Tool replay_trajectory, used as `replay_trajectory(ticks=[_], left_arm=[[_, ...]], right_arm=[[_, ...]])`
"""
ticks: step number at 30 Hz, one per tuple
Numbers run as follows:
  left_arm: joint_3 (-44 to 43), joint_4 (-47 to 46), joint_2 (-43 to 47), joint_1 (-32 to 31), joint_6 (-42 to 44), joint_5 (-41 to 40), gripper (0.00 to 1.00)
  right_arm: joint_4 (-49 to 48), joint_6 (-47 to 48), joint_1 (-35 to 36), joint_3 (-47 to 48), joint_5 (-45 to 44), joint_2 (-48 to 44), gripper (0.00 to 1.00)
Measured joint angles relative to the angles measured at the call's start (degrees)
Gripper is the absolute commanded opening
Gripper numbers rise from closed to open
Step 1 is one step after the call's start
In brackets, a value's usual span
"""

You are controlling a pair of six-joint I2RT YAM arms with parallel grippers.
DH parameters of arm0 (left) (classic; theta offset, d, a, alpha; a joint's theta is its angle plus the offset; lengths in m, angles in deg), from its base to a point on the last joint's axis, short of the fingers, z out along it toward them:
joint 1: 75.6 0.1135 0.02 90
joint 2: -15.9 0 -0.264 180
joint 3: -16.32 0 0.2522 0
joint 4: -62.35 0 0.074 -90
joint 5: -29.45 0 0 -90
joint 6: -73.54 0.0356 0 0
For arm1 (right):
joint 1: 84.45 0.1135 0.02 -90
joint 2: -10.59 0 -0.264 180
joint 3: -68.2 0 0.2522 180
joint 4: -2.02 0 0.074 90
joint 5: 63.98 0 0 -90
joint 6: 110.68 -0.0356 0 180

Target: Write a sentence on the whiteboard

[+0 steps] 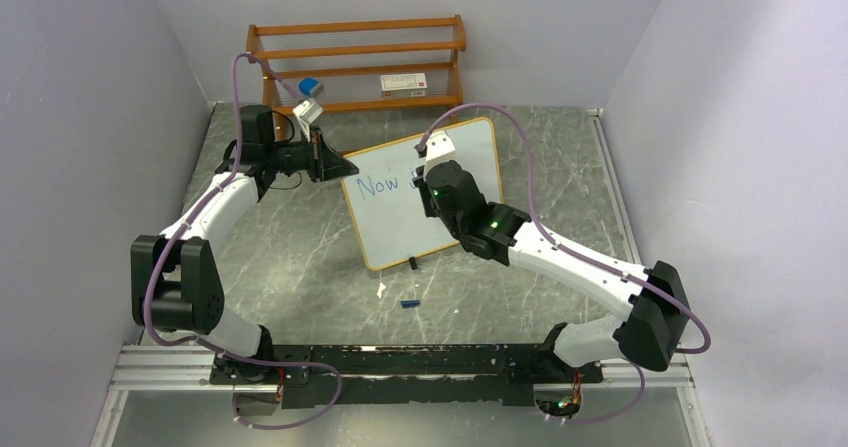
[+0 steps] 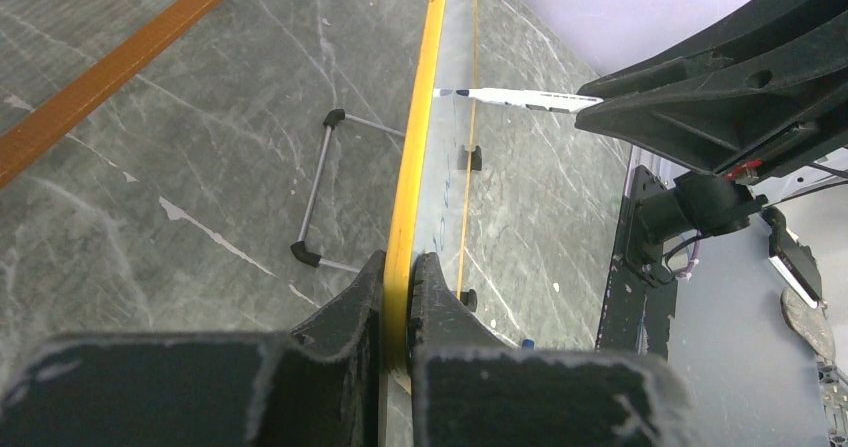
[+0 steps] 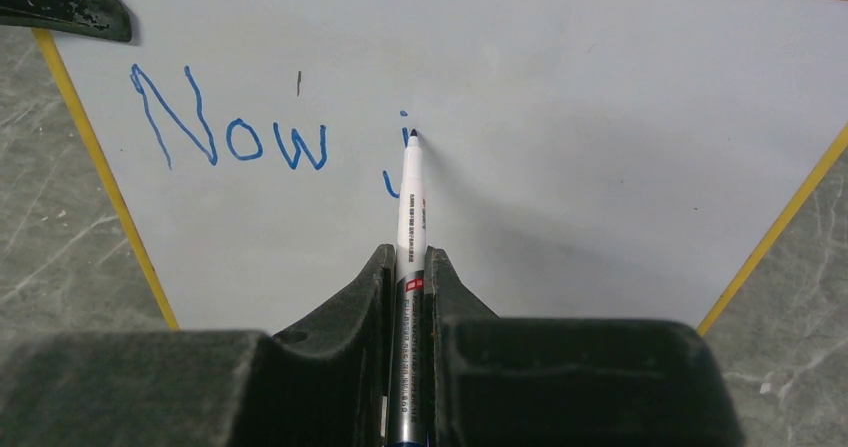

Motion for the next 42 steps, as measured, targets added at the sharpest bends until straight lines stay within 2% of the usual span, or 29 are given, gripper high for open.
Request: replay_trajectory(ticks=[42], left_arm=[[0.0, 0.0, 0.0, 0.0, 0.0, -0.1, 0.05]], right_arm=[[1.3, -0.7, -0.2, -0.9, -0.2, 0.0, 0.00]])
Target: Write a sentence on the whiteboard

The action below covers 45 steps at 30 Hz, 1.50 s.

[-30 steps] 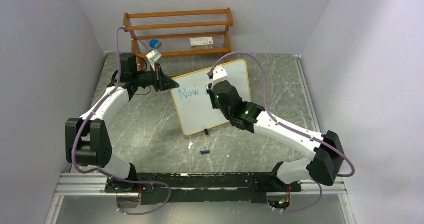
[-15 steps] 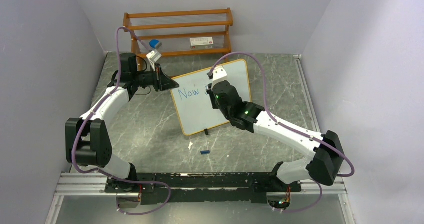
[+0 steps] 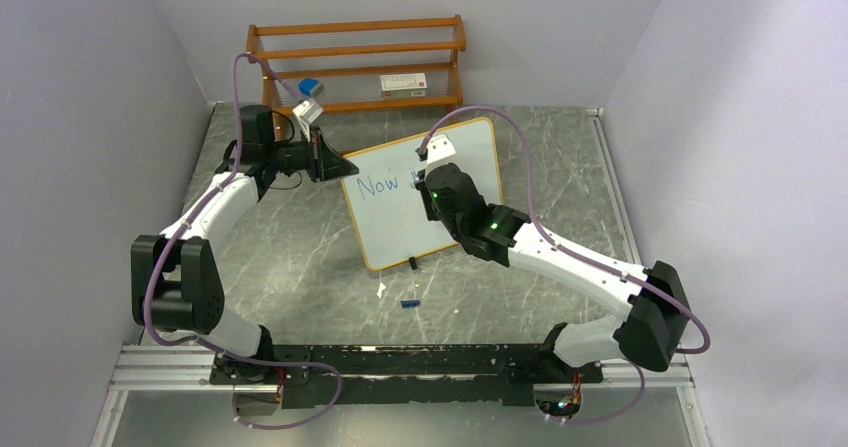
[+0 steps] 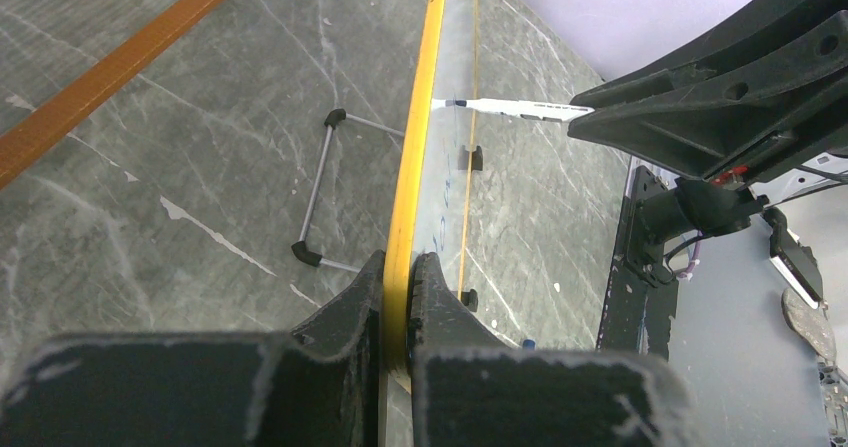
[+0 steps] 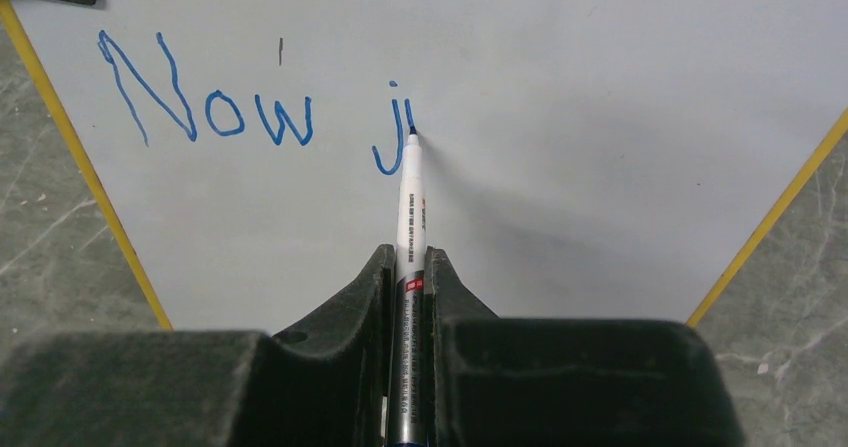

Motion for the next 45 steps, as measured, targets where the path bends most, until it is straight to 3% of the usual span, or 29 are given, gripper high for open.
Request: replay_trajectory(ticks=[45], left_arm=[[0.0, 0.0, 0.0, 0.0, 0.0, 0.0, 0.05]], right_arm=[[-1.7, 1.2, -0.1, -0.1, -1.7, -0.1, 0.00]])
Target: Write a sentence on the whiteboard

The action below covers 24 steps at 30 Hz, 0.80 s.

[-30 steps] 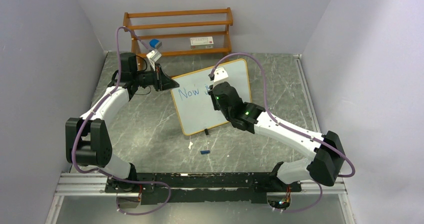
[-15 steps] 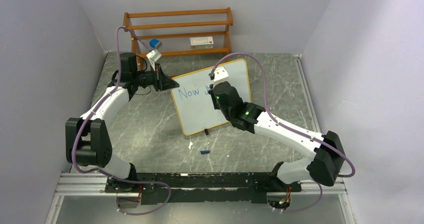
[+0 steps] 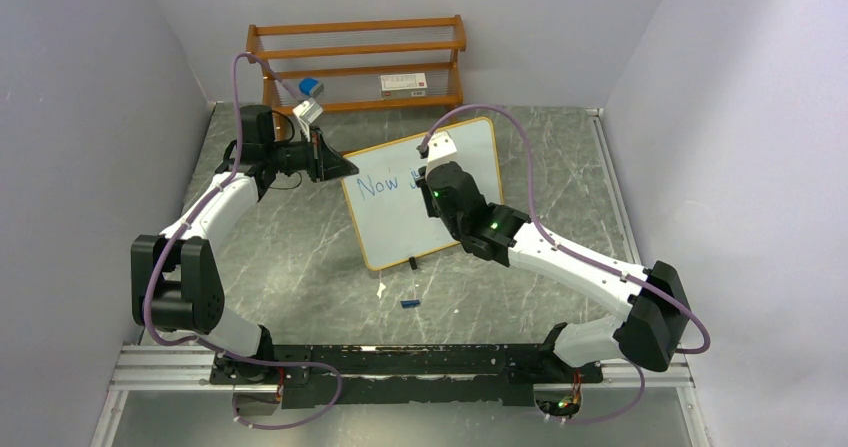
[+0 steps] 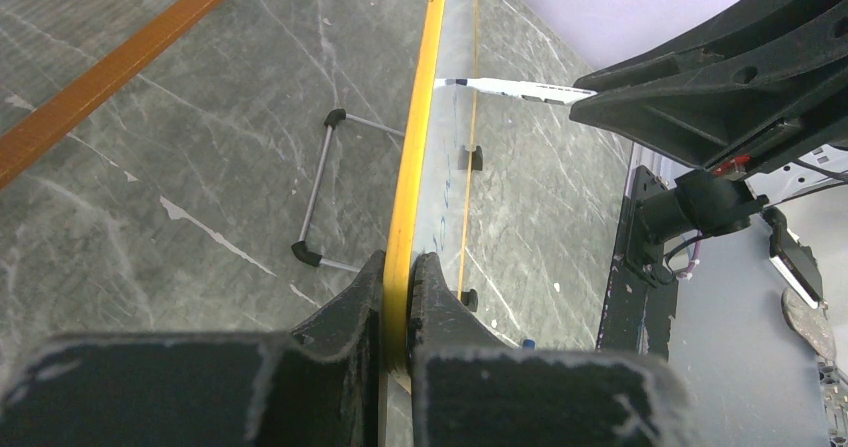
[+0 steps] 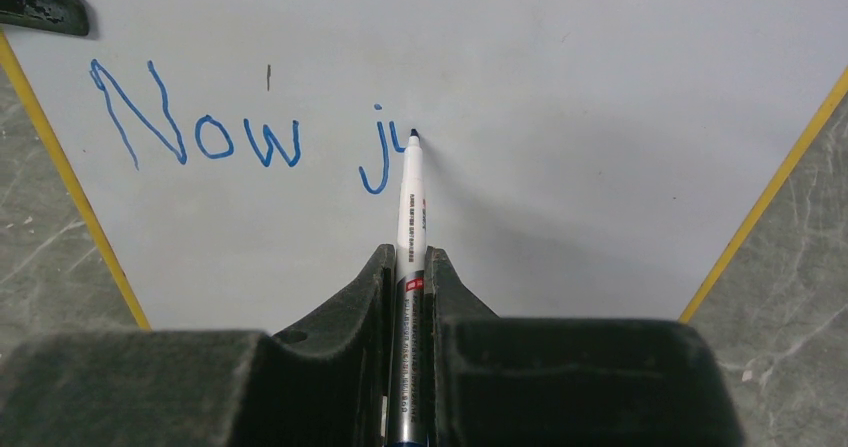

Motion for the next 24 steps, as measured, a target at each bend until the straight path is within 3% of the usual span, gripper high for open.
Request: replay_trajectory(ticks=[24], left_arm=[[0.0, 0.0, -0.1, 0.0, 0.0, -0.1, 0.05]], right_arm=[[-0.6, 0.6, -0.1, 0.1, 0.7, 0.3, 0.00]])
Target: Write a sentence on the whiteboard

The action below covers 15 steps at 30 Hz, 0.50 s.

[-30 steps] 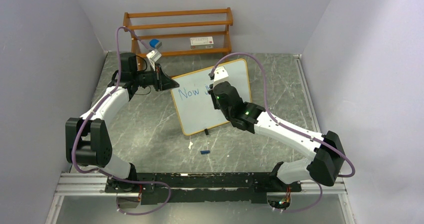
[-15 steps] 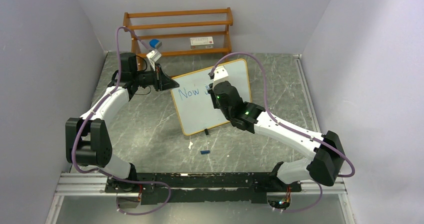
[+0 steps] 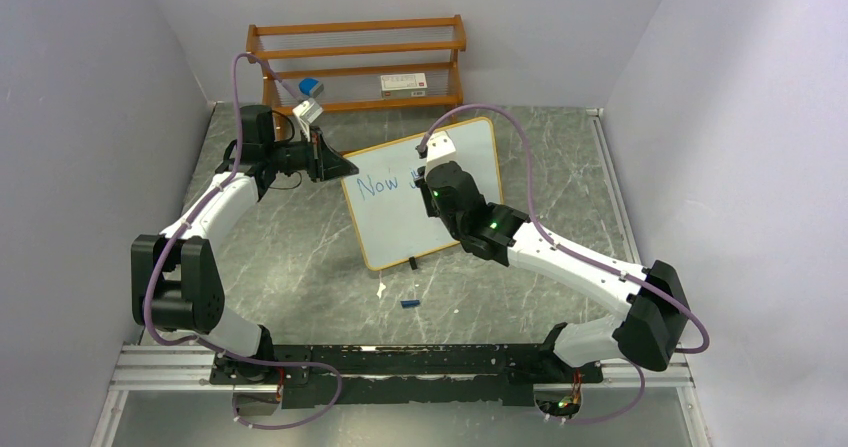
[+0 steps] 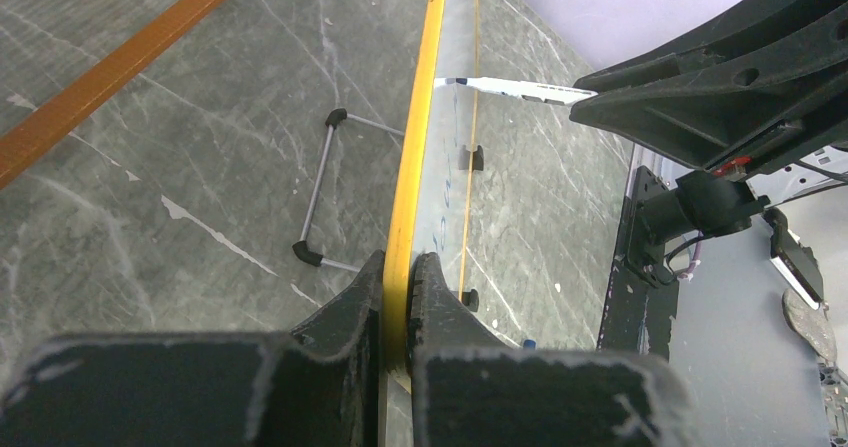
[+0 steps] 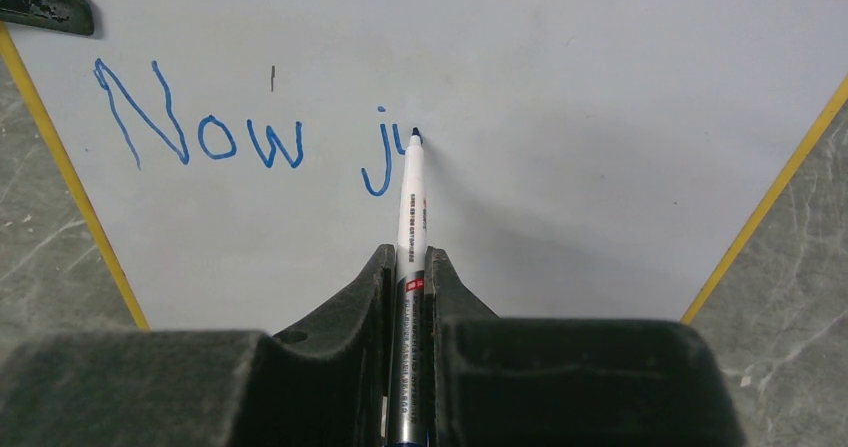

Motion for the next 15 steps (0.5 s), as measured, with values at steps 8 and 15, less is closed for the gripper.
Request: replay_trajectory(ticks=[8, 15], left_arm=[[0.0, 0.0, 0.0, 0.0, 0.0, 0.0, 0.05], [0.0, 0.0, 0.0, 0.0, 0.0, 0.0, 0.05]], right_arm=[[-0.1, 0.1, 0.0, 0.0, 0.2, 0.0, 0.00], [-0.9, 0.1, 0.0, 0.0, 1.0, 0.0, 0.00]])
